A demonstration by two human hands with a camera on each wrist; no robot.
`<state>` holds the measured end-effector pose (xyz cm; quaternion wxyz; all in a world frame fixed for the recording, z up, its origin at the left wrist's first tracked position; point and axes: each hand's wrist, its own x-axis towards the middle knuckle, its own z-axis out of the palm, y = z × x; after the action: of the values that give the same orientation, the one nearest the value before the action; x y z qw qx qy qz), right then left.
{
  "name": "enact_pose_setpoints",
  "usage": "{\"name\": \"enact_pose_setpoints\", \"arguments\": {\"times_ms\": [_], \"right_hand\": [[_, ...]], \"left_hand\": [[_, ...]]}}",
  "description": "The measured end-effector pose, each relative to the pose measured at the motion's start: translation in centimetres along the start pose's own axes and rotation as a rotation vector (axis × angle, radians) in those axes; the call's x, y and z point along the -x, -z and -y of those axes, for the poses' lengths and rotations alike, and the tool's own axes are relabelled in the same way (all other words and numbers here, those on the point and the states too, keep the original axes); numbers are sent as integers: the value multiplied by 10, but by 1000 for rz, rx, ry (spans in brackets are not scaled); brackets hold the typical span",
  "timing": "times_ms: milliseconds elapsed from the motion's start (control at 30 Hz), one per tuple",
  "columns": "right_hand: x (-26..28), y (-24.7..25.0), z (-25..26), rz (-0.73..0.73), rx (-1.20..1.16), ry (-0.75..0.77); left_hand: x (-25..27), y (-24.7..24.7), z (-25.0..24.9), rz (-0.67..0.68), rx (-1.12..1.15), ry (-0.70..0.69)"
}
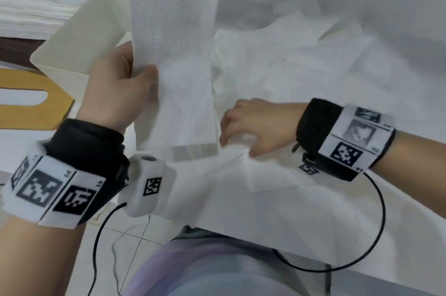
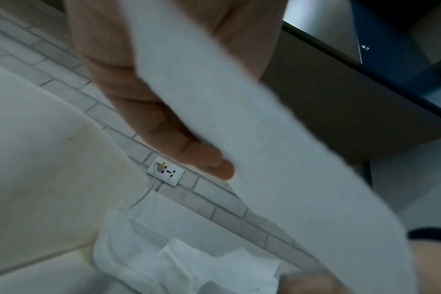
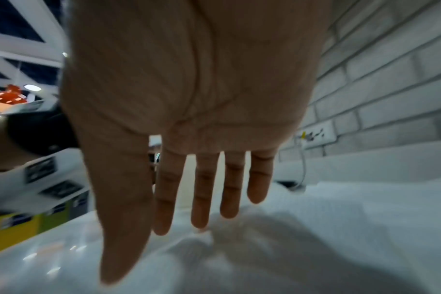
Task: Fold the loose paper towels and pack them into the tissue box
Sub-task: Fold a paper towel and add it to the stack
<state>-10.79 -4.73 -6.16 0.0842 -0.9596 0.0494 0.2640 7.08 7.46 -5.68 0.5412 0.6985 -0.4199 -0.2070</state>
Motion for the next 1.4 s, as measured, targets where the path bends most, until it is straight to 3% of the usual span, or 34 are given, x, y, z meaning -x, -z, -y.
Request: {"name": "enact_pose_setpoints", "arguments": {"times_ms": [67, 267, 400, 567, 700, 833, 967, 1033, 1167, 1400], "right_hand": [[-4, -7, 5, 41, 101, 20], [-4, -2, 8, -26, 330, 36], [-6, 0, 5, -40, 355, 22], [6, 15, -4, -138, -9, -49], [26, 44, -17, -443, -297, -38], [45, 70, -36, -762, -470, -118], [61, 83, -37, -1017, -717, -73], [69, 88, -39, -1125, -765, -131], [75, 96, -42, -1198, -816, -258], [59, 96, -32, -1265, -1108, -185]], "left_hand": [[2, -2, 1, -13, 19, 57], [5, -9, 6, -21, 7, 122], [3, -13, 8, -22, 4, 133], [1, -13, 6, -32, 3, 99], [-1, -17, 2, -55, 5, 80], [-3, -25, -1, -80, 14, 45], [-9, -31, -3, -117, 61, 39], [-12, -33, -5, -137, 73, 38], [-14, -37, -12, -109, 95, 7], [-12, -48, -30, 80, 258, -11]]}}
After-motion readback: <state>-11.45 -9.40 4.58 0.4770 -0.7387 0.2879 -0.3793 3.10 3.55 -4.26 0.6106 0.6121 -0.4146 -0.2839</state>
